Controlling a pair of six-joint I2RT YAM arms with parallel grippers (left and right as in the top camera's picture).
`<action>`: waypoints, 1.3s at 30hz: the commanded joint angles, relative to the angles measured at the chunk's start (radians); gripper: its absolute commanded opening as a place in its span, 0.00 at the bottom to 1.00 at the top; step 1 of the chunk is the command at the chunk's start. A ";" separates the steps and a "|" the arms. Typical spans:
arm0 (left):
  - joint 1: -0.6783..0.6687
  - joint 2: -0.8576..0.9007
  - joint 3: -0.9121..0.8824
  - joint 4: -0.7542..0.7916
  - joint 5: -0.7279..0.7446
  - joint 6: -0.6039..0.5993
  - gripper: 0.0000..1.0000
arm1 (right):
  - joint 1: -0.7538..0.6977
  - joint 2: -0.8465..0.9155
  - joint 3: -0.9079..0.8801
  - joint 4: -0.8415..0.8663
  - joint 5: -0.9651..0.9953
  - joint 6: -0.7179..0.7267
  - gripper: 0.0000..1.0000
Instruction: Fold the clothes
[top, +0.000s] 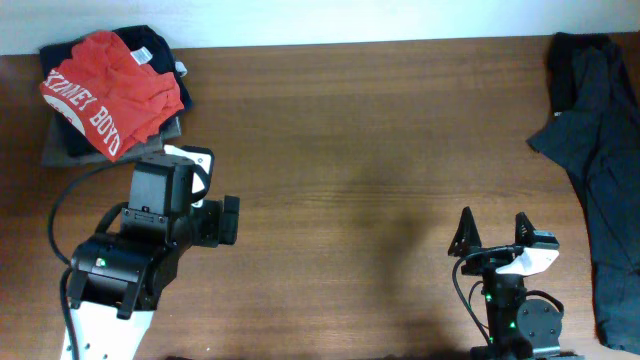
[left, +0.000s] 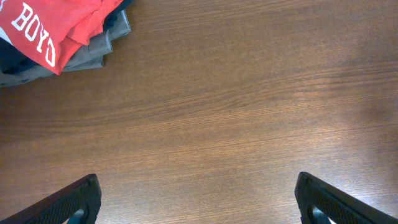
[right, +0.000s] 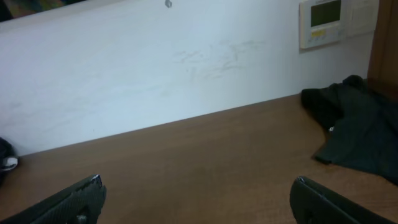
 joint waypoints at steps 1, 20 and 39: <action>0.001 0.000 0.000 0.002 -0.007 0.015 0.99 | -0.007 -0.011 -0.039 0.033 0.019 -0.011 0.99; 0.001 0.000 0.000 0.002 -0.007 0.015 0.99 | -0.006 -0.011 -0.092 0.072 -0.104 -0.217 0.99; 0.001 0.000 0.000 0.002 -0.007 0.015 0.99 | -0.006 -0.011 -0.092 -0.008 -0.097 -0.224 0.99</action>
